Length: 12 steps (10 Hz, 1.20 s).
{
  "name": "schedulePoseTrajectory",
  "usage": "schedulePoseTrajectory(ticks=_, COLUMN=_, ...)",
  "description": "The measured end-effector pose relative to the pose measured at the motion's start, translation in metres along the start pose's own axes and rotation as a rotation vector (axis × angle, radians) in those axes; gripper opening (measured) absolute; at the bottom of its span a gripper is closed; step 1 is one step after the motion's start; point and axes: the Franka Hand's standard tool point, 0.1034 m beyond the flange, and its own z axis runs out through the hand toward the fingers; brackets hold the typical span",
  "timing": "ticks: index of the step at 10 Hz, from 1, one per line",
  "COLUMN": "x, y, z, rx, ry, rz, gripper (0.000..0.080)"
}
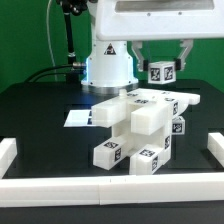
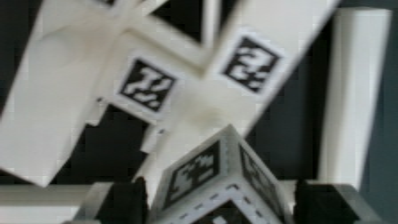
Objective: Assemble chair
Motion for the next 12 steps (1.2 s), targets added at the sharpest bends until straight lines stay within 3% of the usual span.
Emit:
schedulePoseTrajectory(ticks=3, x=-0.001, y=-0.004, z=0.013, rx=-0.021, ry=0.01, rz=-0.039, gripper=0.0399)
schedulePoseTrajectory(ticks=7, x=-0.002, y=-0.012, z=0.009, rx=-0.011, ry=0.015, rz=-0.038, gripper=0.0399)
schedulePoseTrajectory(ticks=12, x=-0.009, y=-0.007, z=0.018, rx=-0.019, ry=0.008, rz=-0.037, gripper=0.0399)
